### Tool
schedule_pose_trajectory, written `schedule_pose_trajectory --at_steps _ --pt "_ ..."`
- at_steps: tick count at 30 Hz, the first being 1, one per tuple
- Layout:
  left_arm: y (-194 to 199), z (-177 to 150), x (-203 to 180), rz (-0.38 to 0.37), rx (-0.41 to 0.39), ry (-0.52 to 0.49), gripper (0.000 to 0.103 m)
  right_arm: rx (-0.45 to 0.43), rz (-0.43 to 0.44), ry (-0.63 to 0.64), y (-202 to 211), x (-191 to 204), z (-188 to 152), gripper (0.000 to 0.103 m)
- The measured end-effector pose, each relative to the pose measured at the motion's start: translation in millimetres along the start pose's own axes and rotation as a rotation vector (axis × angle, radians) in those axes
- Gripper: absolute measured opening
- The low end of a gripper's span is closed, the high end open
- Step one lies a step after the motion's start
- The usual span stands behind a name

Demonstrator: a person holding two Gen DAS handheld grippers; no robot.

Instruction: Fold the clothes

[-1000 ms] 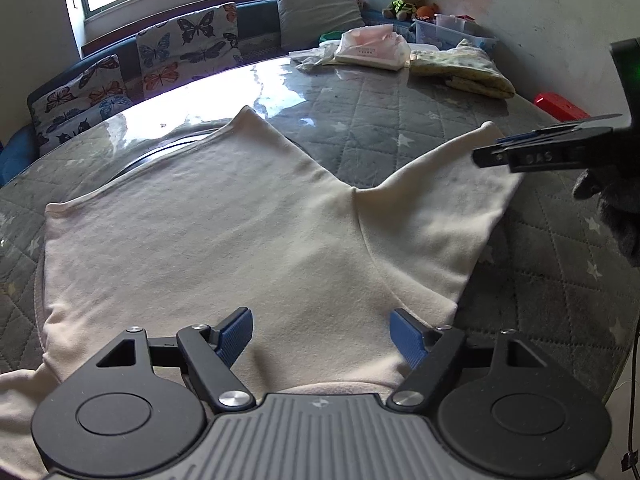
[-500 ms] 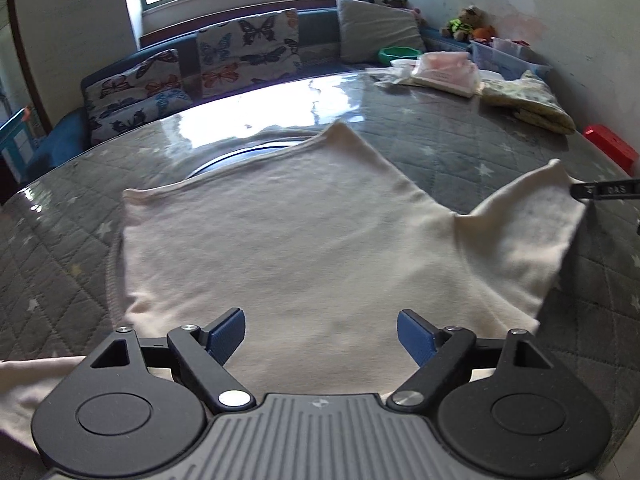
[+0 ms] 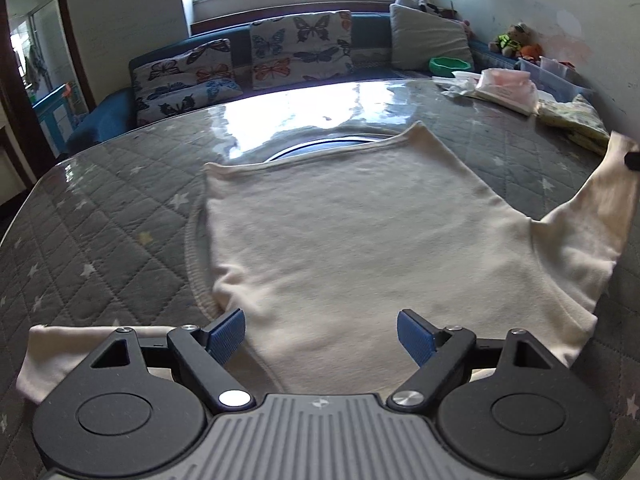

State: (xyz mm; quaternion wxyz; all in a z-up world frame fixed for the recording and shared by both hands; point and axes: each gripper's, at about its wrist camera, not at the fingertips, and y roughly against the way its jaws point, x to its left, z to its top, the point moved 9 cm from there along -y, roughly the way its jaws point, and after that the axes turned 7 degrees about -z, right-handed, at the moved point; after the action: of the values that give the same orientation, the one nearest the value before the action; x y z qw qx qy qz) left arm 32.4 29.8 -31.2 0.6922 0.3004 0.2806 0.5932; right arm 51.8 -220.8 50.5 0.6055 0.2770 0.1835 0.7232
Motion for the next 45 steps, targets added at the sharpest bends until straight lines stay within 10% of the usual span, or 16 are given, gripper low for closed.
schedule_pose_trajectory --at_steps 9,18,40,45 --pt "19.7 -19.1 52.1 0.066 -0.021 0.101 0.086 0.053 0.253 0.154 -7.1 137.5 -0.3 0.009" --pt "41.2 -43.3 109.7 0.159 -0.033 0.212 0.086 0.197 0.313 0.299 -46.1 218.4 -70.9 0.01" --pt "54.9 -72.3 199.8 0.346 -0.034 0.423 0.084 0.229 0.253 0.481 -60.3 211.1 -111.6 0.022" --pt "45.3 -71.9 210.7 0.351 -0.027 0.467 0.069 0.224 0.246 0.48 -58.0 206.3 -109.0 0.026"
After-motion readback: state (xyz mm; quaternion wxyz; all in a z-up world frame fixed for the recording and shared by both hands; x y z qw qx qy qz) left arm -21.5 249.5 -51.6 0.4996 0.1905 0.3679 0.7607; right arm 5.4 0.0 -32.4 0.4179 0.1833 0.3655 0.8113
